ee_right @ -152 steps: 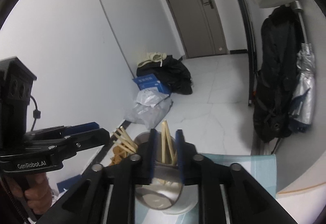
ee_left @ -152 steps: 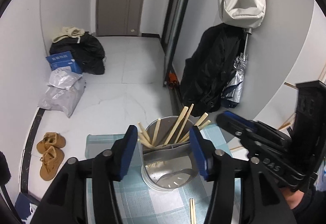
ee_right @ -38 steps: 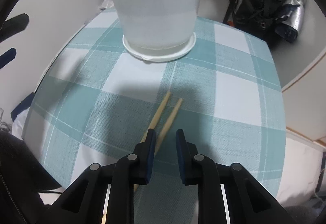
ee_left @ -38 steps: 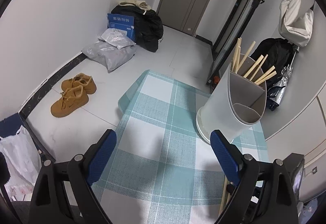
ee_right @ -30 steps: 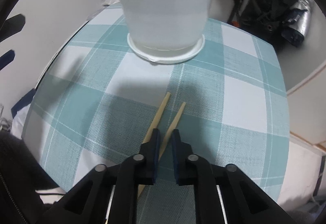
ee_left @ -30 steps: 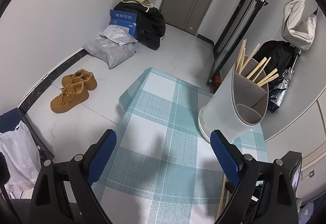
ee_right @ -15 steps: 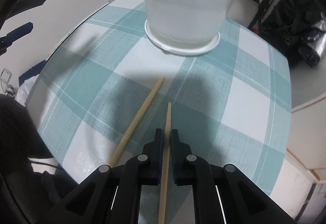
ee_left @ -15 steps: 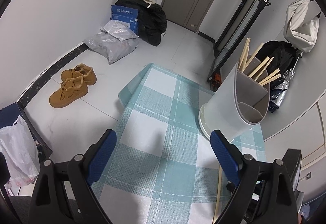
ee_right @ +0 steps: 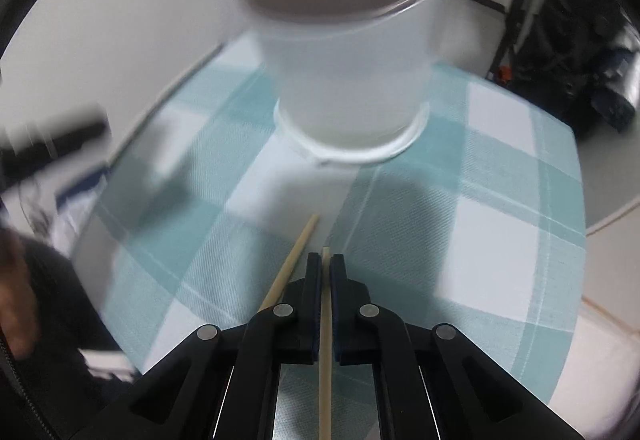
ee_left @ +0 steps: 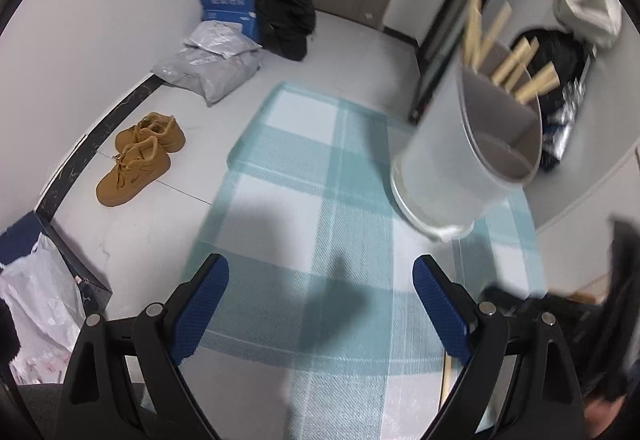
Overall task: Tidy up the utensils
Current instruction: 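Close the left tool on the last chopstick while the right tool holds its chopstick, then lift both held chopsticks and carry them above the utensil holder, then lower both chopsticks into the holder and open both tools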
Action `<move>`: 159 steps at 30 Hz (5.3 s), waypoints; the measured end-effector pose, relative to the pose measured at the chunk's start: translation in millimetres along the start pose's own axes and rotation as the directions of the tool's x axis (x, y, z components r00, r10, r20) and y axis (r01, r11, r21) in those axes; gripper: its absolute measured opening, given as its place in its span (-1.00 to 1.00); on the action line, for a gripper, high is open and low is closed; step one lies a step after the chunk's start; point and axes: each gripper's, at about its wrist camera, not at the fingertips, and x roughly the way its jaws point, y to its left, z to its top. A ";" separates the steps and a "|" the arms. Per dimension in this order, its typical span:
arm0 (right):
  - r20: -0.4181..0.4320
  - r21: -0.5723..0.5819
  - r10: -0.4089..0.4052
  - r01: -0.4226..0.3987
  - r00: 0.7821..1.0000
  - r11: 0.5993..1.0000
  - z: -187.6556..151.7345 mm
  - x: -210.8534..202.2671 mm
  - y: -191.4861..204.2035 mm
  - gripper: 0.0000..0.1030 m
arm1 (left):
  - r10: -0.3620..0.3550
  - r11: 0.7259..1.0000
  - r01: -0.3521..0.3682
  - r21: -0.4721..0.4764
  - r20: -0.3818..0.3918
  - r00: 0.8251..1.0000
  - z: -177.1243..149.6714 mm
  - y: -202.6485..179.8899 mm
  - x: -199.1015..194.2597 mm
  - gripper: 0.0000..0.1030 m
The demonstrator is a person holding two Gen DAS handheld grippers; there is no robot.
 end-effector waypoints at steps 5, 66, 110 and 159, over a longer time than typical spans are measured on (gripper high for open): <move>0.188 0.222 0.110 -0.151 0.976 0.963 0.8 -41.6 -57.9 -0.93 | -0.018 0.994 0.023 0.109 -0.049 0.999 -10.4 -30.5 6.4 0.76; 0.583 0.244 0.026 -0.206 0.812 0.948 -62.0 -149.0 -58.0 -0.94 | -0.201 0.949 0.164 0.269 0.115 0.973 1.8 -133.5 -66.4 -0.98; 0.627 0.133 0.083 -0.211 0.775 0.968 42.5 -198.8 -35.5 -0.94 | -0.301 0.916 0.249 0.314 0.130 0.945 103.5 -132.8 -127.4 -0.99; 0.704 0.043 0.063 -0.131 0.707 0.991 165.3 -141.6 -52.0 -0.93 | -0.232 0.924 0.164 0.345 0.167 0.958 178.9 -114.1 -52.6 -0.99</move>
